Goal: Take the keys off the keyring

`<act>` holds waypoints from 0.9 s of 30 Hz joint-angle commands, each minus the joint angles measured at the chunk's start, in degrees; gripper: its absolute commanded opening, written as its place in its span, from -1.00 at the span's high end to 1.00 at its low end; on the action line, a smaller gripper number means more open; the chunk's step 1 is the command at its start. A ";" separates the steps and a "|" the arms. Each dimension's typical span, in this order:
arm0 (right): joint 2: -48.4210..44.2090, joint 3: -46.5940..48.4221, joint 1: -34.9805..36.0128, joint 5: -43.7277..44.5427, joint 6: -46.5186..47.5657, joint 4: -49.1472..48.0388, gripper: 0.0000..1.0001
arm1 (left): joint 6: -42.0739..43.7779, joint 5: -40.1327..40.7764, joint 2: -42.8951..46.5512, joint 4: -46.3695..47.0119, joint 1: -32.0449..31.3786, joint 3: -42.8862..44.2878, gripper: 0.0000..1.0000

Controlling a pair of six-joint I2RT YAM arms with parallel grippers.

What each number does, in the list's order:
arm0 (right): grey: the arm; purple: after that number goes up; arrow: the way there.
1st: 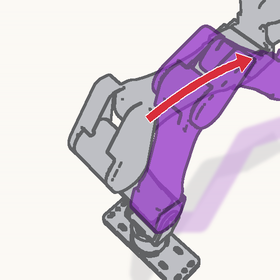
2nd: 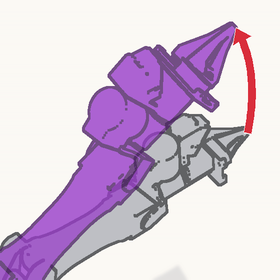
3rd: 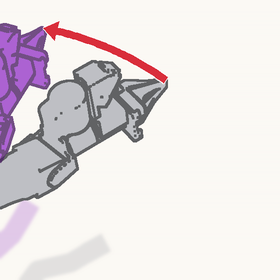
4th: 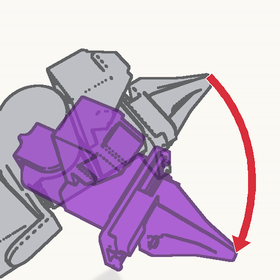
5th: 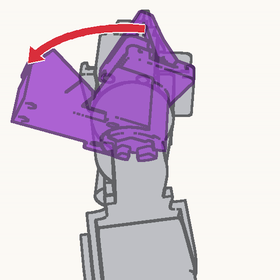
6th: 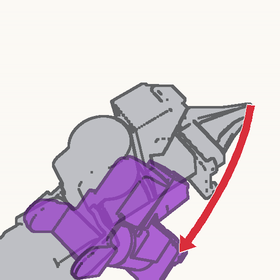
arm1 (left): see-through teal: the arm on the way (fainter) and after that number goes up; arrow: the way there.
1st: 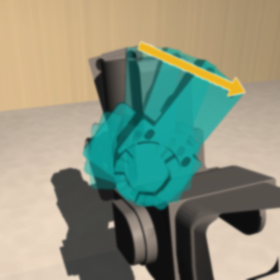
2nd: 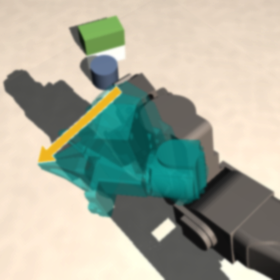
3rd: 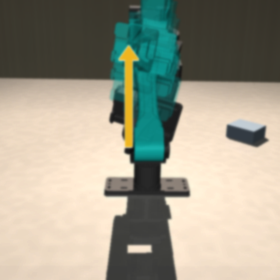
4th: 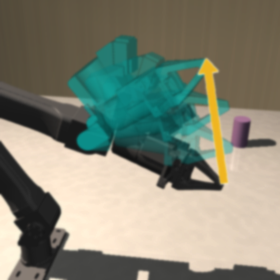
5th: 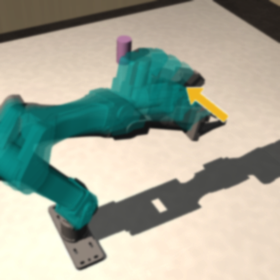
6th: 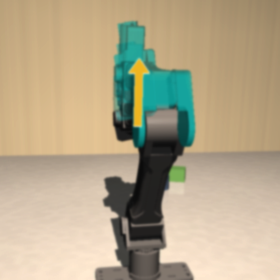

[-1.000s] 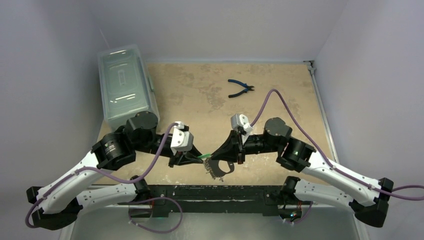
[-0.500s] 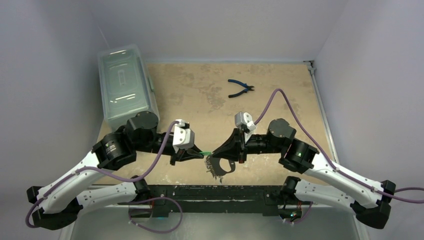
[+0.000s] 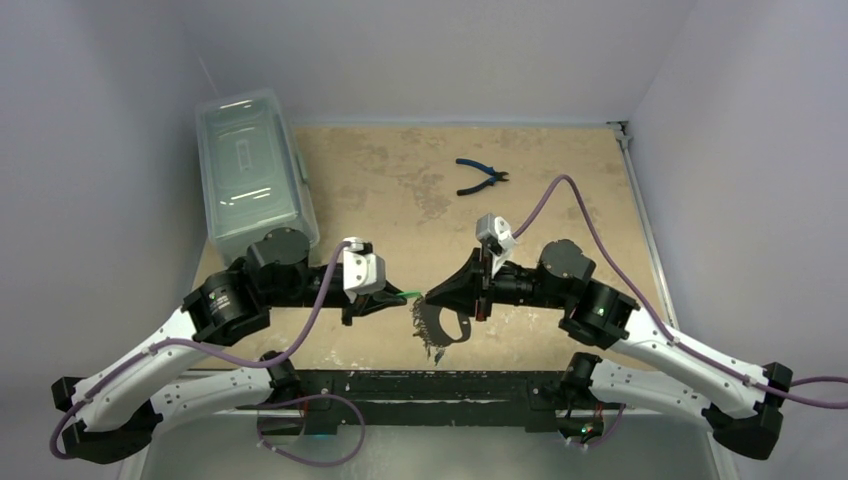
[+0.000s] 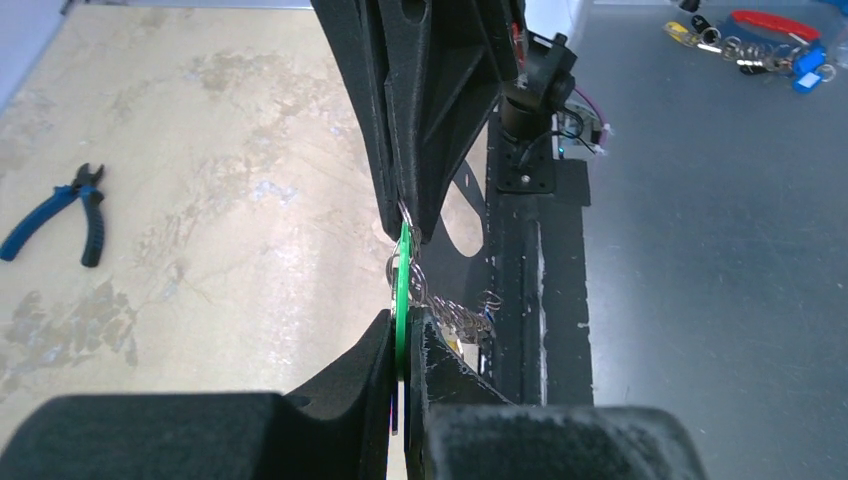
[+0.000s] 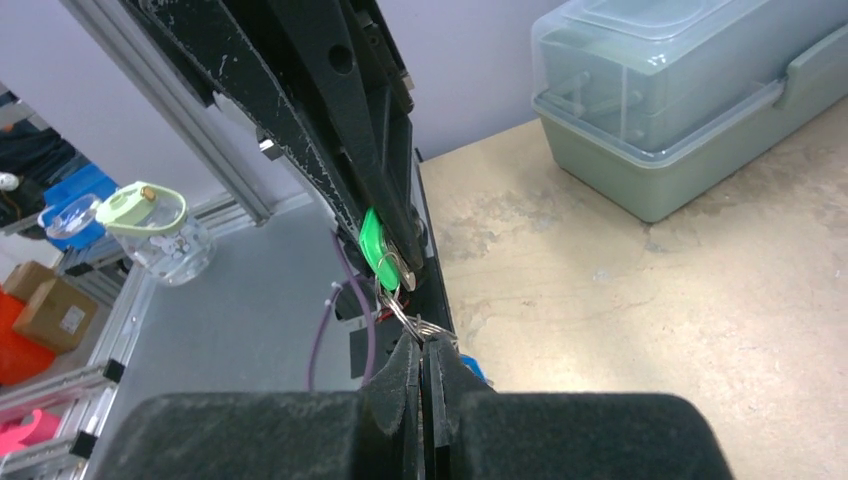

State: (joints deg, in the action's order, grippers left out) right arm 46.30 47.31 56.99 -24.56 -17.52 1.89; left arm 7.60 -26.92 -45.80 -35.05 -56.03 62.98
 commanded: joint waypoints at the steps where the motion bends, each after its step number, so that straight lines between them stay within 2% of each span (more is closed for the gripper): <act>1: -2.64 0.34 -0.21 5.56 -2.26 -5.72 1.00 | -1.44 4.08 2.91 1.04 -0.36 -1.68 1.00; 12: -3.82 -1.81 -0.21 11.69 -7.64 -9.52 1.00 | -0.77 9.23 2.11 1.31 -0.39 -4.35 1.00; 18: -2.26 -3.27 -0.21 9.77 -8.16 -11.19 1.00 | -1.68 13.30 3.35 3.72 -0.34 -4.64 1.00; 27: -0.72 -2.43 -0.21 5.84 -3.70 -7.75 1.00 | -1.72 15.29 2.05 2.35 -0.38 0.46 1.00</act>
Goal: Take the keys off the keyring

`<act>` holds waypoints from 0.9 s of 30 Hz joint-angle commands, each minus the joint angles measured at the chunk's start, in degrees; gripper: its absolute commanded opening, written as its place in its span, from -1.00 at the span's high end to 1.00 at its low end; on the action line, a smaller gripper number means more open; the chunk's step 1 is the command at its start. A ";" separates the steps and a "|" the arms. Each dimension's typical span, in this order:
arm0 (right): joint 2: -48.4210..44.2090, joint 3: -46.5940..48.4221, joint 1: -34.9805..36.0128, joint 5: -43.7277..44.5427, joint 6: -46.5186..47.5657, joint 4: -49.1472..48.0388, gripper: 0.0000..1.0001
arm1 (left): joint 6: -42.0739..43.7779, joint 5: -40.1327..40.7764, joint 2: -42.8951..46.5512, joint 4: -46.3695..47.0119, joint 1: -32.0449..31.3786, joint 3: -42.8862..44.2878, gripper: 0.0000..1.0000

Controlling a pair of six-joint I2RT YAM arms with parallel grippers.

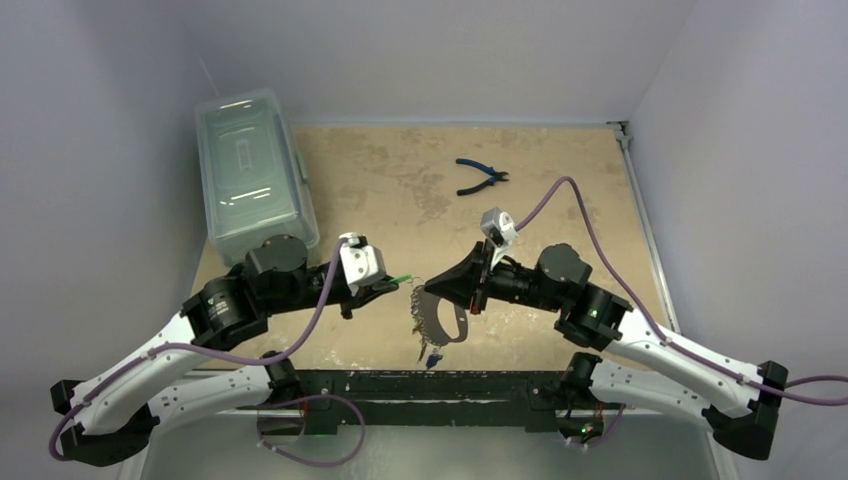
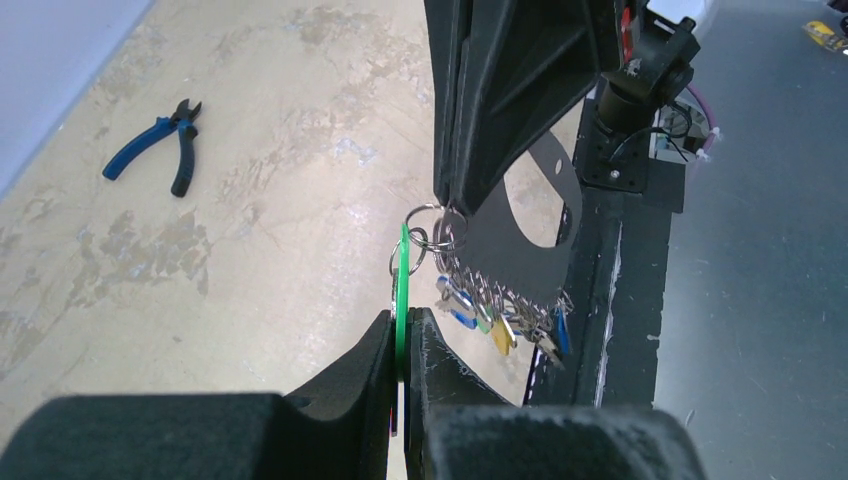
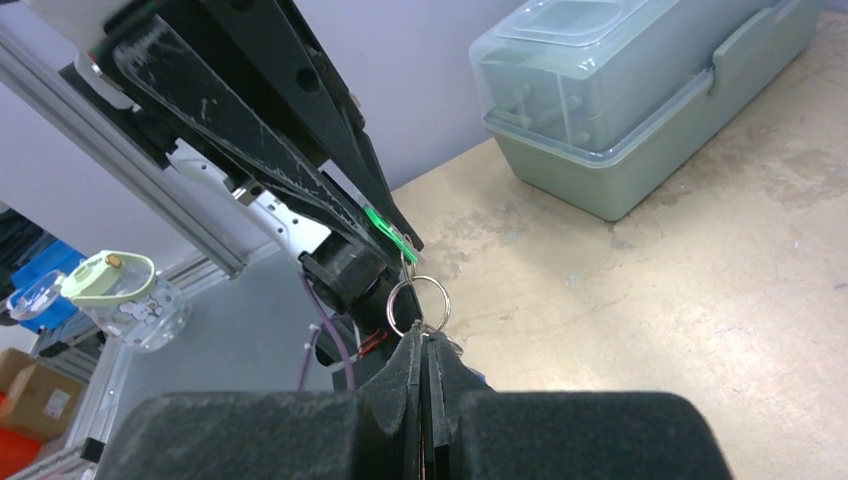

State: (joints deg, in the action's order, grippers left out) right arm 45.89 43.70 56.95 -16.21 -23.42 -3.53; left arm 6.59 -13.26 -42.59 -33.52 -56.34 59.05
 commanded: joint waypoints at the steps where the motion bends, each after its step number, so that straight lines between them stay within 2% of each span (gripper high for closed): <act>1: -0.28 0.99 -0.17 -3.41 2.54 -2.54 1.00 | -0.49 1.31 -1.75 0.27 -0.05 4.94 1.00; 4: -0.27 0.86 -0.17 -5.24 3.73 -2.49 0.97 | 0.47 0.42 -2.75 -0.76 -0.03 5.75 1.00; 8: -0.27 1.35 -0.16 -7.47 6.21 -0.73 0.60 | 2.40 -2.17 -4.02 -3.15 -0.05 7.05 1.00; 12: -0.85 2.09 -0.12 -9.91 9.15 1.46 0.15 | 4.32 -4.95 -5.74 -6.12 -0.07 9.13 1.00; 17: -2.87 2.26 -0.17 -9.32 12.07 4.50 -0.22 | 6.02 -6.48 -7.10 -9.90 -0.09 11.64 1.00; 21: -3.79 2.54 -0.17 -9.26 14.94 6.41 -0.33 | 7.97 -8.11 -9.05 -14.05 -0.12 13.75 1.00; 27: -3.16 2.88 -0.13 -14.53 18.46 7.19 -0.35 | 8.66 -12.80 -8.71 -14.59 -0.20 14.15 1.00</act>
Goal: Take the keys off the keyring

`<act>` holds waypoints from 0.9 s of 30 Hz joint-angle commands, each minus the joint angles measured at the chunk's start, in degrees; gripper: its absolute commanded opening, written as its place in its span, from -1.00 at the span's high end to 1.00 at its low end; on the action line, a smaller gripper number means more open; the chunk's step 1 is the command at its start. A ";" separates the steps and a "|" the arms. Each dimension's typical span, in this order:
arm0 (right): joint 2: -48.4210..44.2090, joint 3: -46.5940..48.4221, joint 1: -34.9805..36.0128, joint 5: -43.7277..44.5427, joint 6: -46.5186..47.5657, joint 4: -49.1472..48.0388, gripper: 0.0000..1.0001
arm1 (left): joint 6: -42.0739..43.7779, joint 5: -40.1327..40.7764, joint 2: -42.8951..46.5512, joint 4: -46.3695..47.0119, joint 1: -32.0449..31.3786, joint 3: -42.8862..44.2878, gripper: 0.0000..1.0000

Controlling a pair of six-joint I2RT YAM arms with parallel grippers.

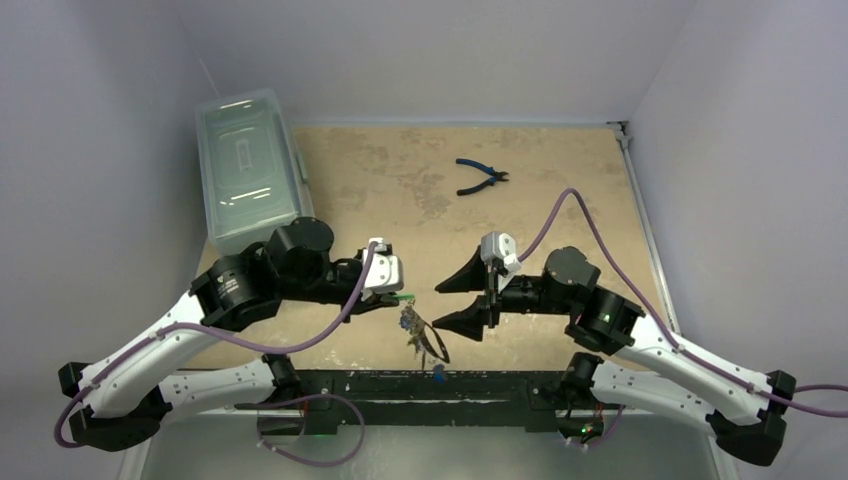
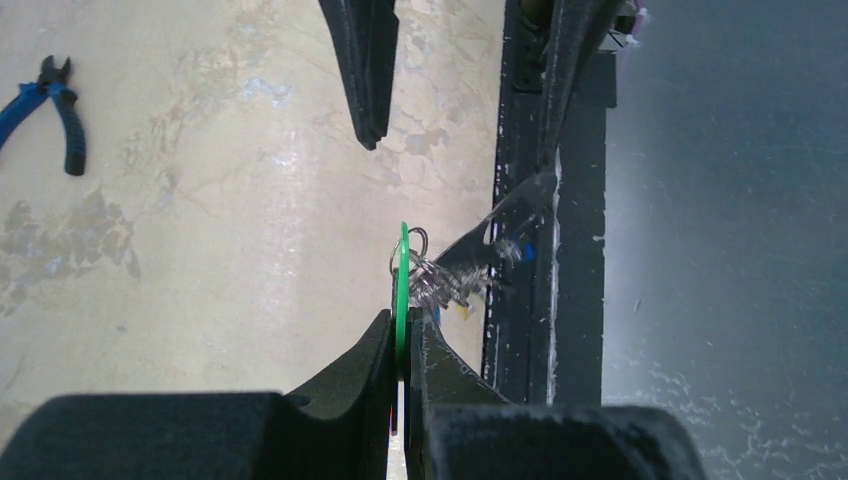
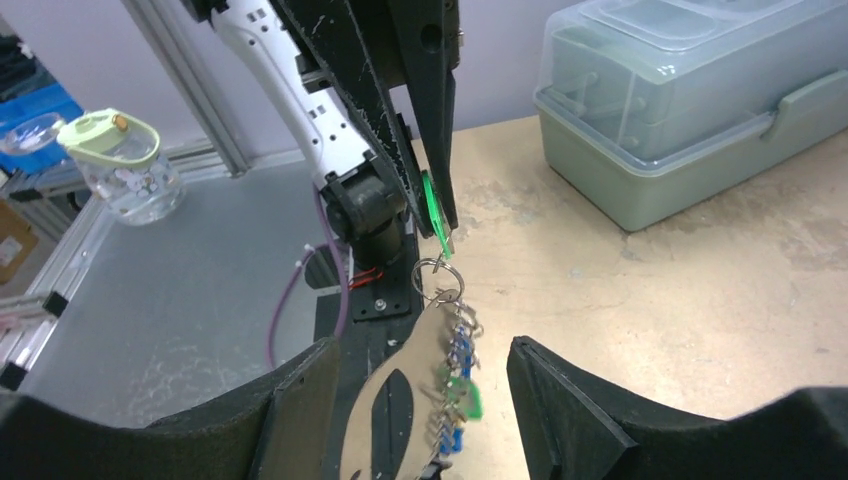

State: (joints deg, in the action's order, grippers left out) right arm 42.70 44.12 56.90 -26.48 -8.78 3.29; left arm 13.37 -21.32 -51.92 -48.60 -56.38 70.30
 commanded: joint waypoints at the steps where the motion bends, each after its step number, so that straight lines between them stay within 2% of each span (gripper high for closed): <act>1: 0.16 2.36 -0.12 -4.98 3.85 -0.03 -0.35 | 1.83 -5.37 0.67 0.49 -0.17 2.97 1.00; 10: 3.16 3.76 -0.04 -6.97 6.48 -0.94 -0.34 | 0.93 -12.91 -0.44 0.26 -0.17 5.30 1.00; 17: 5.42 5.59 -0.04 -10.25 7.39 -2.55 -0.32 | 1.02 -15.71 -1.16 0.15 -0.22 5.58 1.00; 27: 7.32 6.71 1.82 -14.54 7.51 -3.04 -0.07 | 1.20 -15.80 -1.60 0.55 -0.44 5.96 1.00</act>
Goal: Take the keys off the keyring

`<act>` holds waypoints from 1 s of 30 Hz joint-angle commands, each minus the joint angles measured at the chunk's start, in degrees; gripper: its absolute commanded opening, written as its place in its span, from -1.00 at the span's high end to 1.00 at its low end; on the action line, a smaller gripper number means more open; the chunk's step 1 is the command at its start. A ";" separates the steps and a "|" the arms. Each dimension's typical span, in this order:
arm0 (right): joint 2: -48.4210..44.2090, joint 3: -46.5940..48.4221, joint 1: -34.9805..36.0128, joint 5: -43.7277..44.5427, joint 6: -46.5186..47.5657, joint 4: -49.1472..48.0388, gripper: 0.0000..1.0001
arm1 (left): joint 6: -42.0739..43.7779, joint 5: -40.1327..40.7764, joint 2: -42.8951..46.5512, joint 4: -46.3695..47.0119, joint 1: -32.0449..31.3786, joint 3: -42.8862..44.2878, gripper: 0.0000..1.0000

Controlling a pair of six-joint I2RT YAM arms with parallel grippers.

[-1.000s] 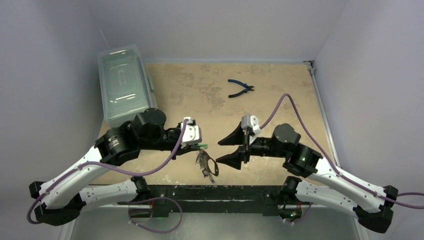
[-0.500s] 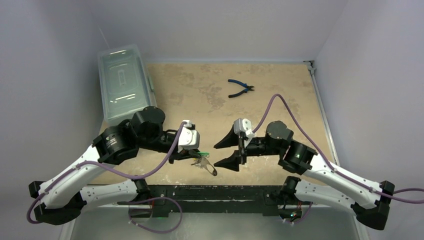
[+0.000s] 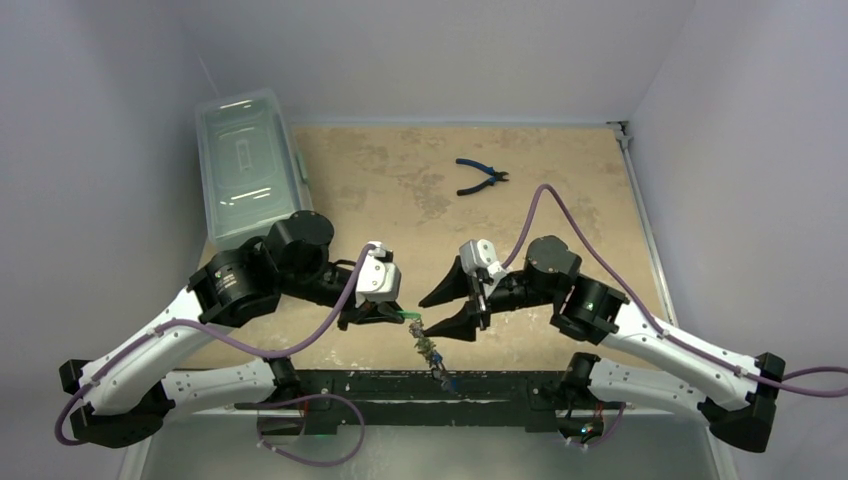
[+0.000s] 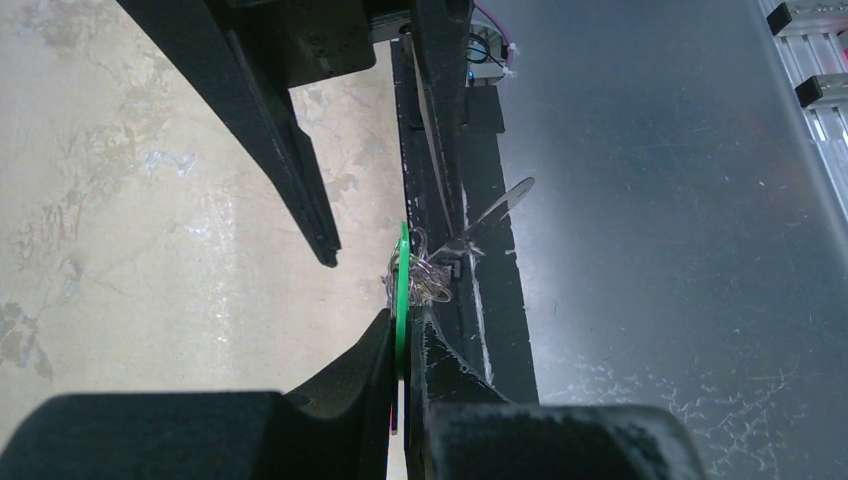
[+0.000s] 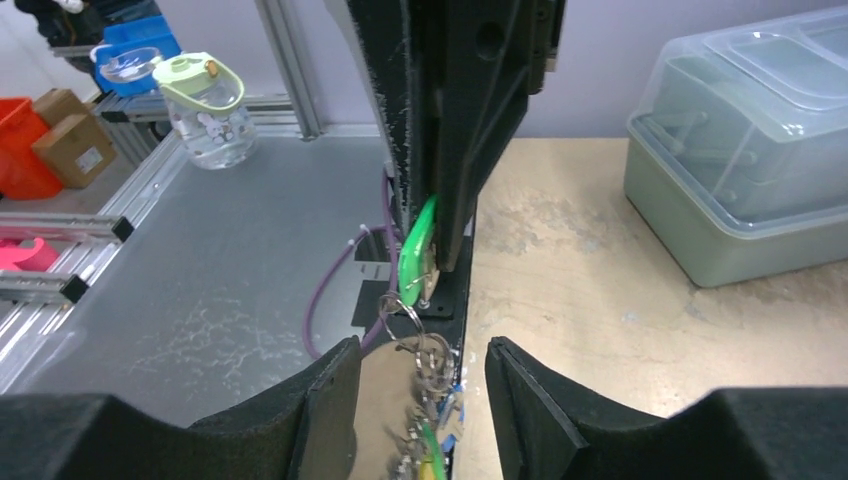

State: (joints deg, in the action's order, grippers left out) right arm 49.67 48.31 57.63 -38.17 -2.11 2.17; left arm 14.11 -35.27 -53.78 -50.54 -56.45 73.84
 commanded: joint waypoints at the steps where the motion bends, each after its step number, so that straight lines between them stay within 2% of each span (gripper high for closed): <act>1: 0.65 2.48 1.35 -2.79 0.92 -3.14 -0.05 | 0.57 -1.78 0.24 2.48 -0.34 2.44 1.00; 7: 2.72 3.11 3.15 -2.33 1.37 -4.18 0.12 | 0.58 -1.75 0.24 2.43 -0.36 2.38 1.00; 16: 2.00 3.31 3.90 -0.46 1.26 -3.75 0.52 | 0.66 -0.88 0.86 2.34 -0.37 2.18 1.00; 23: 0.82 2.86 3.90 2.56 -0.46 -2.68 0.98 | 0.24 2.55 2.10 3.13 -0.37 2.85 1.00; 30: -1.18 1.37 3.90 9.15 -3.43 -2.35 1.00 | -1.24 11.84 4.65 4.74 -0.38 3.15 1.00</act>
State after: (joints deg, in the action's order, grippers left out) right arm 50.52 48.95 61.14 -33.87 -3.07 0.32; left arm 14.02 -29.91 -51.48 -50.52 -56.77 73.95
